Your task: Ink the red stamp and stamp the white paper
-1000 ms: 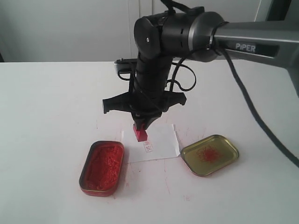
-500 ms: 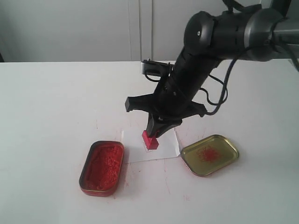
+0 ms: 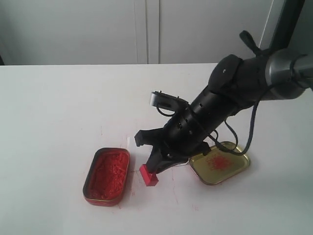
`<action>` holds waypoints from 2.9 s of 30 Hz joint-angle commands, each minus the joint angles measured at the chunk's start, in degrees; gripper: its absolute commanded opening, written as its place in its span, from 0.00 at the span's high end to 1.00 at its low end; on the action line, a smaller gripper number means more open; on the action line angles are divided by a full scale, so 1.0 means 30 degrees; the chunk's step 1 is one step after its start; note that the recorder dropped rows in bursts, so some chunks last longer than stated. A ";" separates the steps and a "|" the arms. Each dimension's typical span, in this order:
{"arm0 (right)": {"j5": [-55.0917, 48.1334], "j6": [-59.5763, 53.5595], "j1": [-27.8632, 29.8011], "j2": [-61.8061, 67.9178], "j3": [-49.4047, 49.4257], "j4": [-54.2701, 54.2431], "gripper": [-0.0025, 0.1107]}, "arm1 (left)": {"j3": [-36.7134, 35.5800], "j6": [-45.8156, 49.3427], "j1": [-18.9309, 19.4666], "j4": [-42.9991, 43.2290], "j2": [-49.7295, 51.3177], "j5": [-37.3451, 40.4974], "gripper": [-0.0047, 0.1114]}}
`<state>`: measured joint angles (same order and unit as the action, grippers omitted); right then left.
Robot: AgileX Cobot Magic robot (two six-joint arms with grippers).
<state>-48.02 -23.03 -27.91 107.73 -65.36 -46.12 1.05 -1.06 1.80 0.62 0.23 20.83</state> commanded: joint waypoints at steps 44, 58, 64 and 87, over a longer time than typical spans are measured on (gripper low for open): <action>0.5299 0.3774 0.0176 -0.0872 0.2045 0.2465 0.62 | -0.0143 -0.0058 -0.0148 -0.0058 -0.0077 -0.0001 0.96; 0.4895 0.3818 0.0176 -0.2919 0.2045 0.2494 0.87 | -0.0143 -0.0058 -0.0148 -0.0058 -0.0077 -0.0001 0.96; 0.4124 0.3854 0.0176 -0.4101 0.2045 0.3484 0.98 | -0.0143 -0.0058 -0.0148 -0.0058 -0.0077 -0.0001 0.96; -0.0475 1.0379 0.1398 -0.6690 0.2045 1.3111 0.98 | -0.0143 -0.0058 -0.0148 -0.0058 -0.0077 -0.0001 0.96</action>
<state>-47.75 7.78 -25.83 88.84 -59.44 -7.86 1.05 -1.06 1.80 0.62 0.23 20.83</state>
